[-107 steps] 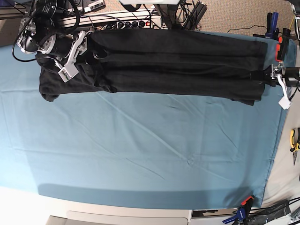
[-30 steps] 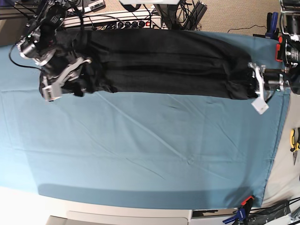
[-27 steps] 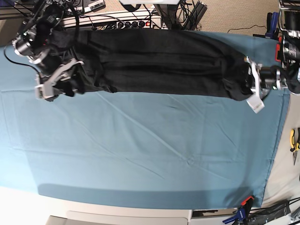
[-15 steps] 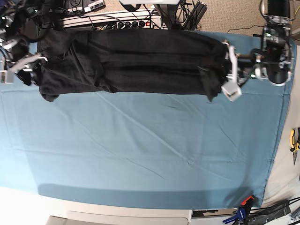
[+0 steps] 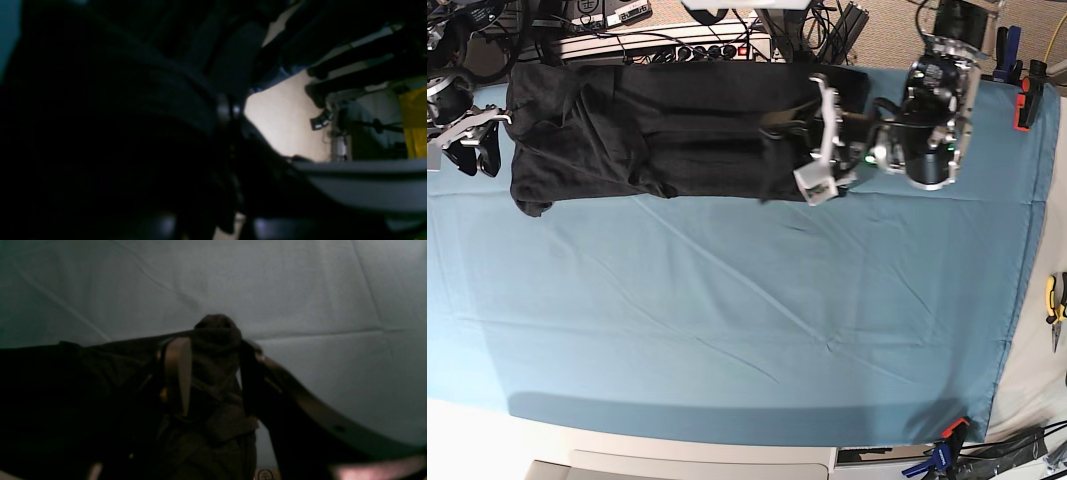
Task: Fold the T-shirt properly
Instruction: 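Lift the band's end and carry it toward the right gripper with the left gripper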
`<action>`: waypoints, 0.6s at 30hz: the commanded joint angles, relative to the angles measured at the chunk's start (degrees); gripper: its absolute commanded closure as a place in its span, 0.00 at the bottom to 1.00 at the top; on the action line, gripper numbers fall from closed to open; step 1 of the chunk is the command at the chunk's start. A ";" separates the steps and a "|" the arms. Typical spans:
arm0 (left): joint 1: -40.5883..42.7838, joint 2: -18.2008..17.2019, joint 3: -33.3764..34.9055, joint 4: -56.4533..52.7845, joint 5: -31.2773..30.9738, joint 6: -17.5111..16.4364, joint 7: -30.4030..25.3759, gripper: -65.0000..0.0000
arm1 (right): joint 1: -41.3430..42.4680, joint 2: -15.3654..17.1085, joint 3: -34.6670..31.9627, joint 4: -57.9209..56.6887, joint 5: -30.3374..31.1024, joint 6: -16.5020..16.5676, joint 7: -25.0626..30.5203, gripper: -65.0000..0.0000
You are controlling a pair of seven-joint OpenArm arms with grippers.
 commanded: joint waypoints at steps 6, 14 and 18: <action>-0.63 4.07 3.89 -1.36 2.91 -0.22 -3.41 1.00 | 0.00 1.11 0.33 0.85 1.27 0.06 1.49 0.62; -3.17 6.58 3.91 -1.42 7.21 -0.28 -5.88 1.00 | 0.00 1.11 0.33 0.85 1.57 0.06 1.46 0.62; -4.48 6.58 3.91 -1.42 8.22 -0.22 -6.21 1.00 | 0.00 1.11 0.35 0.83 1.57 0.06 1.46 0.62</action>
